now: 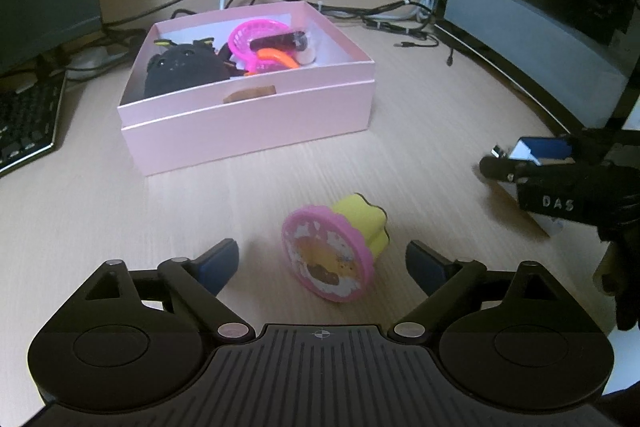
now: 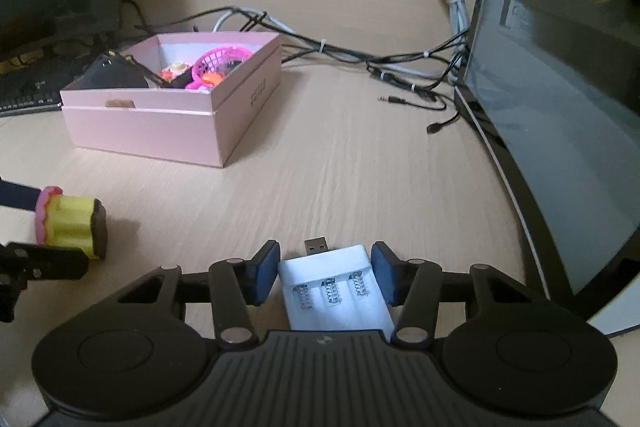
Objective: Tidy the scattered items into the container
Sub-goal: 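Lift the cupcake toy with the left gripper while the right gripper grasps the charger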
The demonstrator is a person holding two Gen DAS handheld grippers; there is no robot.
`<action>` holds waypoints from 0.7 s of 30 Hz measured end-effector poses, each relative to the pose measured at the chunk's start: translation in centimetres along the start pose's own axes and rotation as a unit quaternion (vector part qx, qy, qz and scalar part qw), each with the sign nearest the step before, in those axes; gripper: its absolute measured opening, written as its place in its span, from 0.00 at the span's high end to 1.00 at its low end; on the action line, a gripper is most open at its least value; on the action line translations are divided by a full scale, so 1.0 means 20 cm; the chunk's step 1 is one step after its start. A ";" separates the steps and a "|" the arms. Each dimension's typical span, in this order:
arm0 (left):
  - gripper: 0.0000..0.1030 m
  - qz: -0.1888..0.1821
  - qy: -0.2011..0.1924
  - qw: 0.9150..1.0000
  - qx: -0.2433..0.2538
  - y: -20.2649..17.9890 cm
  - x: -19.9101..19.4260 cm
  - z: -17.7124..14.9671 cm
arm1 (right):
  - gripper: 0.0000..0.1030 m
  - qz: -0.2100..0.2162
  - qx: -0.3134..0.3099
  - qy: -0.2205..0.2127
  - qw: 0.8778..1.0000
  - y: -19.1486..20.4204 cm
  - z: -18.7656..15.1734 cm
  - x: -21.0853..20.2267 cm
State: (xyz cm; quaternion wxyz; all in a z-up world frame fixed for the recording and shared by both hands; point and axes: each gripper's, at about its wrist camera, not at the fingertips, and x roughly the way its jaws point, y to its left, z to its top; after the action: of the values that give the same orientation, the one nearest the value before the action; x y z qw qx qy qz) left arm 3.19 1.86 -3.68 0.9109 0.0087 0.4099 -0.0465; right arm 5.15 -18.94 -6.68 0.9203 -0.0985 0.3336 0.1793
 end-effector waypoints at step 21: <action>0.18 0.008 -0.009 1.000 0.021 -0.08 0.11 0.03 | 0.52 0.014 -0.022 -0.025 0.999 0.02 -0.02 -0.16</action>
State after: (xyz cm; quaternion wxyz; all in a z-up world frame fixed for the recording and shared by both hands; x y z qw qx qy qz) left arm 5.02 0.15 -4.84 0.9145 0.0310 0.4005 -0.0480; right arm 2.46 -19.48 -4.88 0.9235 -0.1090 0.3075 0.2020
